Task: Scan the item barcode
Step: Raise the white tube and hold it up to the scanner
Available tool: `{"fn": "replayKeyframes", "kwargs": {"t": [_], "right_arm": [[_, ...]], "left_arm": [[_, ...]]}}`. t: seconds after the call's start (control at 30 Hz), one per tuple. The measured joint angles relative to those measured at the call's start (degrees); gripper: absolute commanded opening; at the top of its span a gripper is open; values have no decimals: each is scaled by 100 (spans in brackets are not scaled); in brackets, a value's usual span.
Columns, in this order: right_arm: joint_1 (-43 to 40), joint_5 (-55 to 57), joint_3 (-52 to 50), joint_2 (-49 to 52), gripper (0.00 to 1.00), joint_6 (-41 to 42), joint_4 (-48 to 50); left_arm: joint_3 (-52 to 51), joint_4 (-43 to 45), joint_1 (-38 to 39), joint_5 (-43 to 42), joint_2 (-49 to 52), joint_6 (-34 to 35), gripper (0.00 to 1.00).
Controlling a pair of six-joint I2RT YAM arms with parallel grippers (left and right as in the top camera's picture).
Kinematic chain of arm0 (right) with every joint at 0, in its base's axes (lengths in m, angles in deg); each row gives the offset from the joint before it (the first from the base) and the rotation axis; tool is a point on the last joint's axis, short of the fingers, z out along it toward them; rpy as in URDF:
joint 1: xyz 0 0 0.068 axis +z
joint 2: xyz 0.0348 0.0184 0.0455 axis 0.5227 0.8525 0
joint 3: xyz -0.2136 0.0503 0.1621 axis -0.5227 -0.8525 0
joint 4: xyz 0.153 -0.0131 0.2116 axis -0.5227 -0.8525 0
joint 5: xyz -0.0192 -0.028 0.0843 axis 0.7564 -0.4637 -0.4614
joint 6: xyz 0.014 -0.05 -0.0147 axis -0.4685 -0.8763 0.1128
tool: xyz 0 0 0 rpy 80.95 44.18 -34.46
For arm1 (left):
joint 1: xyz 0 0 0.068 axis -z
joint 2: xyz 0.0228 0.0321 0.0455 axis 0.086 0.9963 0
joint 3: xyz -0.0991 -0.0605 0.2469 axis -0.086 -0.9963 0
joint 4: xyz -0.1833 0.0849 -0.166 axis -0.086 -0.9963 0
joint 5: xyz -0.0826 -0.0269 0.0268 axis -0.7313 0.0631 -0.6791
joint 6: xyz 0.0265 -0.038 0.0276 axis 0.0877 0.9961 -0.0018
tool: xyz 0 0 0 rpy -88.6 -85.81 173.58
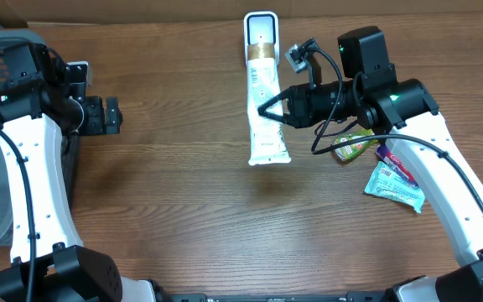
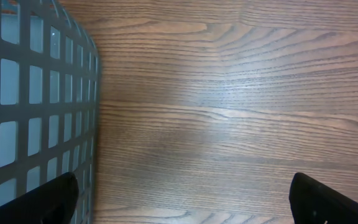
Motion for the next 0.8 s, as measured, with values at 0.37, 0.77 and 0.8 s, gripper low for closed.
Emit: {"fn": "replayKeyframes", "kwargs": {"t": [0.37, 0.77, 0.8], "right_arm": [[24, 3558, 1703, 505, 4, 15, -1224], [702, 7335, 3580, 2774, 5, -1248, 83], [802, 7759, 3578, 3086, 4, -1550, 501]], "left_arm": [[0, 0, 0, 2, 0, 0, 100], [0, 0, 0, 2, 0, 0, 100], [0, 0, 0, 0, 0, 0, 100]]}}
